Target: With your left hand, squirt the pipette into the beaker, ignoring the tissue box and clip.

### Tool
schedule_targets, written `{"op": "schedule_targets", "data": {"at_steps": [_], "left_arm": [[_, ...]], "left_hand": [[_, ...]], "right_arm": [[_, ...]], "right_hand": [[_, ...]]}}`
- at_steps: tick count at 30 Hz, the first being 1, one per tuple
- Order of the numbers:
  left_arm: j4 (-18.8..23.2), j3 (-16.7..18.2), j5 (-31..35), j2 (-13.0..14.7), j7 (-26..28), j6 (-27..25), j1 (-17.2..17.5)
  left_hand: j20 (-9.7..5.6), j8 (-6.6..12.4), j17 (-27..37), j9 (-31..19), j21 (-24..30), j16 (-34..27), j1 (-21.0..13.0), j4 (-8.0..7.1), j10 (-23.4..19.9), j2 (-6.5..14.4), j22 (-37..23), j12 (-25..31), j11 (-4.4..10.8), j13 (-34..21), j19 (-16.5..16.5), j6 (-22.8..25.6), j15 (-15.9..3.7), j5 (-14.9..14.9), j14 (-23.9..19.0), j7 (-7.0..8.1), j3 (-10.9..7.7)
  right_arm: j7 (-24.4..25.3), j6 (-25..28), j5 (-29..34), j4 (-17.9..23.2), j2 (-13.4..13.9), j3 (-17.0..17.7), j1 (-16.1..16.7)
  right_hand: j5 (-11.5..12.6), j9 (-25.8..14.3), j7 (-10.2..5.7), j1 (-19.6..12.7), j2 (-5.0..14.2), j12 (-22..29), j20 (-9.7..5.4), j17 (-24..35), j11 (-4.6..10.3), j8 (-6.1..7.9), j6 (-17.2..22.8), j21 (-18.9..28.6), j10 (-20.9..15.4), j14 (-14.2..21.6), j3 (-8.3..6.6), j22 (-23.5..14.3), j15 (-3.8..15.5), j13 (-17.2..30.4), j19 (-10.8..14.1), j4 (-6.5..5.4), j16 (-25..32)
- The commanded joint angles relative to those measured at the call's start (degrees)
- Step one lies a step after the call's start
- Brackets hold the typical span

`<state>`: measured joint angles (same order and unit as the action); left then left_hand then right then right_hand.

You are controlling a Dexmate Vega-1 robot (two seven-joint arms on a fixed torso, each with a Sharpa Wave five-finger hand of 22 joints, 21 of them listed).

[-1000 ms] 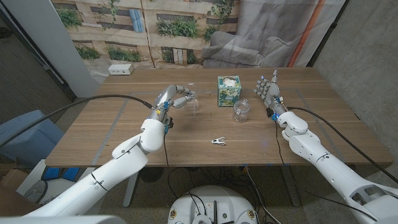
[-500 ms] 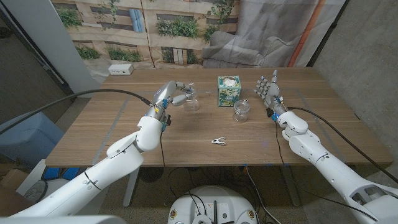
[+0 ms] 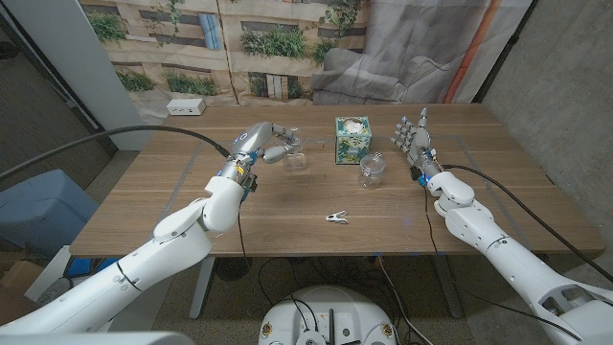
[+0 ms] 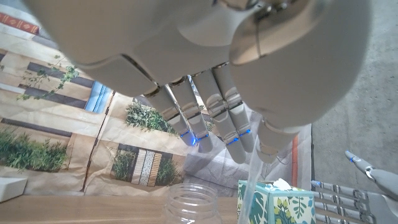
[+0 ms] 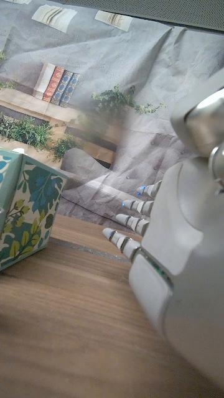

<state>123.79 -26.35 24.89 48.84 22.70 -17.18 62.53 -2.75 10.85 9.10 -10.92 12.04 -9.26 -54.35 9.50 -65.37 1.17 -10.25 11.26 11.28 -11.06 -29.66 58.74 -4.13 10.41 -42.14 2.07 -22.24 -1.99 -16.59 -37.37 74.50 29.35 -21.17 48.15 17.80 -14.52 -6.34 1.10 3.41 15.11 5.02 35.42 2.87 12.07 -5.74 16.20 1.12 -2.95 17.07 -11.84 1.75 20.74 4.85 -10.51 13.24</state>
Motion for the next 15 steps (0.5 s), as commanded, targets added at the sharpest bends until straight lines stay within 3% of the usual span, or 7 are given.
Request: {"op": "schedule_targets", "data": {"at_steps": [1,15], "left_arm": [[0.87,0.12,6.25,2.67,-2.40,-1.00,0.58],[0.03,1.83,9.12,4.70,-3.48,-1.66,2.34]], "left_hand": [[-0.07,-0.05,0.16,-0.15,-0.19,-0.31,0.13,0.06,1.35,0.36,-0.26,0.21,1.06,-0.21,0.55,-0.32,-7.65,0.36,0.49,0.25,-0.25],[-0.13,-0.16,0.11,-0.19,-0.29,-0.23,0.14,0.12,2.11,0.43,-0.26,0.10,1.06,-0.25,1.03,-1.02,-7.54,0.38,1.15,0.36,-0.50]], "right_arm": [[0.04,-0.04,0.05,-0.05,-0.03,0.00,-0.01],[0.03,-0.05,0.04,-0.03,-0.01,0.01,0.03]], "right_hand": [[0.30,-0.05,-0.45,0.00,3.35,0.11,-0.03,0.25,0.02,0.41,0.17,0.35,-0.03,-0.36,0.44,-0.31,4.90,0.16,0.21,0.04,0.35],[0.31,-0.05,-0.50,-0.01,3.34,0.10,-0.07,0.25,0.02,0.41,0.18,0.35,0.01,-0.35,0.44,-0.30,4.88,0.17,0.22,0.05,0.35]]}}
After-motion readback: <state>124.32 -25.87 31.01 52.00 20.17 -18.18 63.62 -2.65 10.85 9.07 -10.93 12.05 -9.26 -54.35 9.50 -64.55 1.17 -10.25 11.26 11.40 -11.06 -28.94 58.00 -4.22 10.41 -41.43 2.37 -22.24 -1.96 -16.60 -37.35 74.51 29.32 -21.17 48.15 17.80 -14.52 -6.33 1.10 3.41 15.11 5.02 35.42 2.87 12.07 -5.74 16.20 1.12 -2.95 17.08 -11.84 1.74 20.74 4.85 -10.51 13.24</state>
